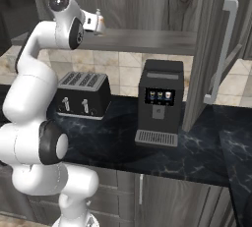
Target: Open the cabinet. Pick the soap dispenser and place it next to the sink. Then close the cabinet.
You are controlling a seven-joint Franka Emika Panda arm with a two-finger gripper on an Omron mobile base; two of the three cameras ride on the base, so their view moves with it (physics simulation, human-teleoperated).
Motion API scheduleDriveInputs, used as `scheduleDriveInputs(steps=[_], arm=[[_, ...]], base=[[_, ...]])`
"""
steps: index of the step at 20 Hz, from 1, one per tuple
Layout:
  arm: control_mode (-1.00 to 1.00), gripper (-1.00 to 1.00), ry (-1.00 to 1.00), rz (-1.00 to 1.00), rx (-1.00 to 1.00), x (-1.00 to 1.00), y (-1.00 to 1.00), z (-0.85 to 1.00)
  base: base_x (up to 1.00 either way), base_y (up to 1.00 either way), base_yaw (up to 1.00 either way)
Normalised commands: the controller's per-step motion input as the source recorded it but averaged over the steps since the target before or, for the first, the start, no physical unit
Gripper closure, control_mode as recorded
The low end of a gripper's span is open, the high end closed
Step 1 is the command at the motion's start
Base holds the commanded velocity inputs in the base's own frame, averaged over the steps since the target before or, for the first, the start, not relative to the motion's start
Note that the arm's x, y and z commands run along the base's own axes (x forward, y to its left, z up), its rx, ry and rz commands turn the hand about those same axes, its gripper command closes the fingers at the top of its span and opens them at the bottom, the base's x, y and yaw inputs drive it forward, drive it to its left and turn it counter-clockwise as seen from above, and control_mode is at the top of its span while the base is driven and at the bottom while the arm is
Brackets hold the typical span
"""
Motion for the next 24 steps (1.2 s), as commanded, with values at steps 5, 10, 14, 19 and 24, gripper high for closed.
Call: scheduleDriveInputs(steps=[5, 10, 14, 19, 24], arm=[[-1.0, -1.0, 0.0, 0.0, 0.0, 0.21, 0.03, 0.0], [-1.0, -1.0, 0.0, 0.0, 0.0, 0.33, 0.04, -0.05], [-1.0, -1.0, 0.0, 0.0, 0.0, 0.31, 0.06, -0.07], [-1.0, -1.0, 0.0, 0.0, 0.0, 0.34, 0.01, -0.11], [-1.0, -1.0, 0.0, 0.0, 0.0, 0.32, 0.01, -0.07]], base=[[0.0, 0.0, 0.0], [0.0, 0.0, 0.0], [0.0, 0.0, 0.0], [0.0, 0.0, 0.0], [0.0, 0.0, 0.0]])
